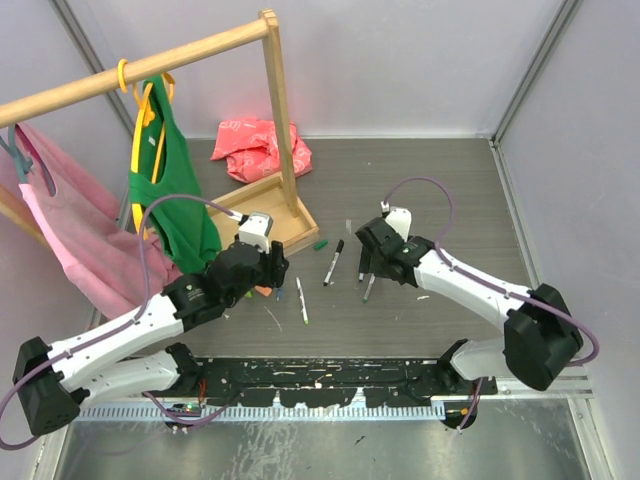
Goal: Insert the pens into the pen caps
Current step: Pick up the pen from the center of the board.
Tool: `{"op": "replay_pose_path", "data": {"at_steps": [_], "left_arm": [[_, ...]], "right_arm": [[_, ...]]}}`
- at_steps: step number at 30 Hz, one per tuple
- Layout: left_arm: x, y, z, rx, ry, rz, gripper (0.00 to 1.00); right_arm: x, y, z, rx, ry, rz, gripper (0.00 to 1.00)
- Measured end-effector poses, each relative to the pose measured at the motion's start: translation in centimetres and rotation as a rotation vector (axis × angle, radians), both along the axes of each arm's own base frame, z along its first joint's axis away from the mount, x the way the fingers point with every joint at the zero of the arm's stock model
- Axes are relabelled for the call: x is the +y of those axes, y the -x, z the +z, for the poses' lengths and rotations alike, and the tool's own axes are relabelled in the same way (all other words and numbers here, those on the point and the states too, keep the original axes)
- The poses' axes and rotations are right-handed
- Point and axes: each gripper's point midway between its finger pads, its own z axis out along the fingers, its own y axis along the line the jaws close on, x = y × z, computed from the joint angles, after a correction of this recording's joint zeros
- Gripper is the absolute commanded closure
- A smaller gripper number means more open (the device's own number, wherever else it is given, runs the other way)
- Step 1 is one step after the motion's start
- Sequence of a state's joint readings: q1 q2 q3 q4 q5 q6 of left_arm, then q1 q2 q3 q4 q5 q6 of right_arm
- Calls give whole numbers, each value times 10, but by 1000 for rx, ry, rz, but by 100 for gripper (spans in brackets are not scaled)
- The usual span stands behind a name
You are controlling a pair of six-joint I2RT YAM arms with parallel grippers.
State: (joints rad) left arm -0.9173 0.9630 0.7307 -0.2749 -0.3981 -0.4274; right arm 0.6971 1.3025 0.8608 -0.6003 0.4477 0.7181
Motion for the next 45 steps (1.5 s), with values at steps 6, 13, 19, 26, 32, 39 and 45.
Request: {"op": "replay_pose_path", "data": {"at_steps": [6,13,19,26,32,39,45], "left_arm": [[10,3,2,-16,16,27,45],[13,4,0,-12,30,46,45],[12,3,-4,-3,17,46,45],[10,2,-5,6,2,42,44],[0,-1,0,15,10,21,45],[-7,-1,1,29,19,3,45],[-9,0,1,38,30,-2,45]], "right_arm": [[-1,-7,-13,22,18,-22,34],[-1,-16,-26,35,15,-62,39],[-3,-15,-50,97,38,-81,41],[0,-20,-54,94,20,-91,44],[-5,-21,-62,107,22,-104,48],[-4,-19,-69,127,18,-95,50],[0,-21,-75,139,9,-78,51]]}}
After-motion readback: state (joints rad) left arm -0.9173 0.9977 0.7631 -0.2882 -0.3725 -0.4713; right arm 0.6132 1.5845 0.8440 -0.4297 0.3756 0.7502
